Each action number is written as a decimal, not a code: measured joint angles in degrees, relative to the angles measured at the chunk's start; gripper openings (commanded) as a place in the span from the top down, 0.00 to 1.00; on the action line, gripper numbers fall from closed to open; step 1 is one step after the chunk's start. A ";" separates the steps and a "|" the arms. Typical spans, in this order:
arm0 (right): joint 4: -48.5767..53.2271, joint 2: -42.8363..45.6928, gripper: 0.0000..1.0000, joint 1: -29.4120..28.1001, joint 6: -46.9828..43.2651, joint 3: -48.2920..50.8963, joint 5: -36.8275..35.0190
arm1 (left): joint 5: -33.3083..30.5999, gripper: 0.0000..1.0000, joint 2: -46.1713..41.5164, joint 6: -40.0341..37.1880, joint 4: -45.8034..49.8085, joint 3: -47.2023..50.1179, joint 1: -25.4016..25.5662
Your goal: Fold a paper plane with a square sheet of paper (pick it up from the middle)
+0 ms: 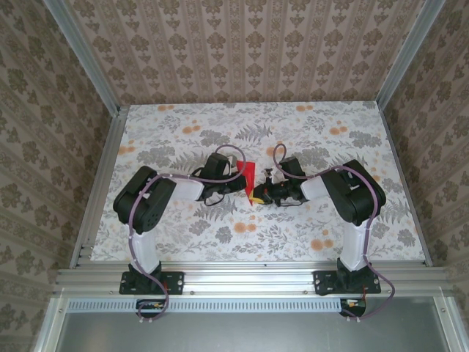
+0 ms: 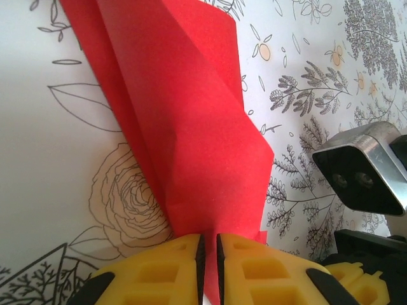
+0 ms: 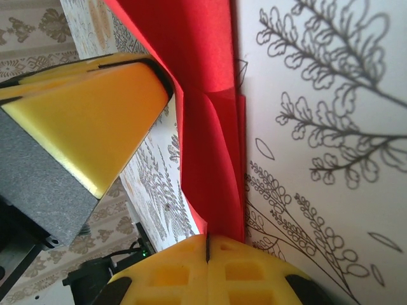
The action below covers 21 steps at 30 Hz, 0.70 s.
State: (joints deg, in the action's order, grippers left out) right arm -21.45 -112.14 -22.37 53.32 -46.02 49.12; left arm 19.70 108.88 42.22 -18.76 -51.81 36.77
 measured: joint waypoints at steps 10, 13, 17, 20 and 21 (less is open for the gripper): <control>4.52 0.42 0.93 -0.04 -3.96 -1.53 -0.48 | -0.81 0.84 1.55 -1.09 6.38 -4.55 0.76; 6.19 0.76 0.90 -0.17 -5.09 -2.05 -1.01 | -0.85 0.84 1.92 -1.36 8.26 -5.81 0.83; 8.44 1.42 0.87 -0.46 -6.93 -2.62 -1.86 | -1.60 0.84 2.08 -1.60 9.97 -6.86 1.20; 9.73 2.08 0.86 -0.59 -7.72 -2.58 -2.32 | -2.19 0.84 2.10 -1.81 10.69 -7.26 1.42; 9.97 2.23 0.86 -0.68 -7.80 -2.54 -2.38 | -2.38 0.84 2.10 -1.95 10.93 -7.41 1.46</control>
State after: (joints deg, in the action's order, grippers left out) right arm -11.49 -109.91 -23.05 45.52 -48.56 46.74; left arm 17.32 110.98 40.27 -7.84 -59.22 38.24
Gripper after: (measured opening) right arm 0.135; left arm 0.158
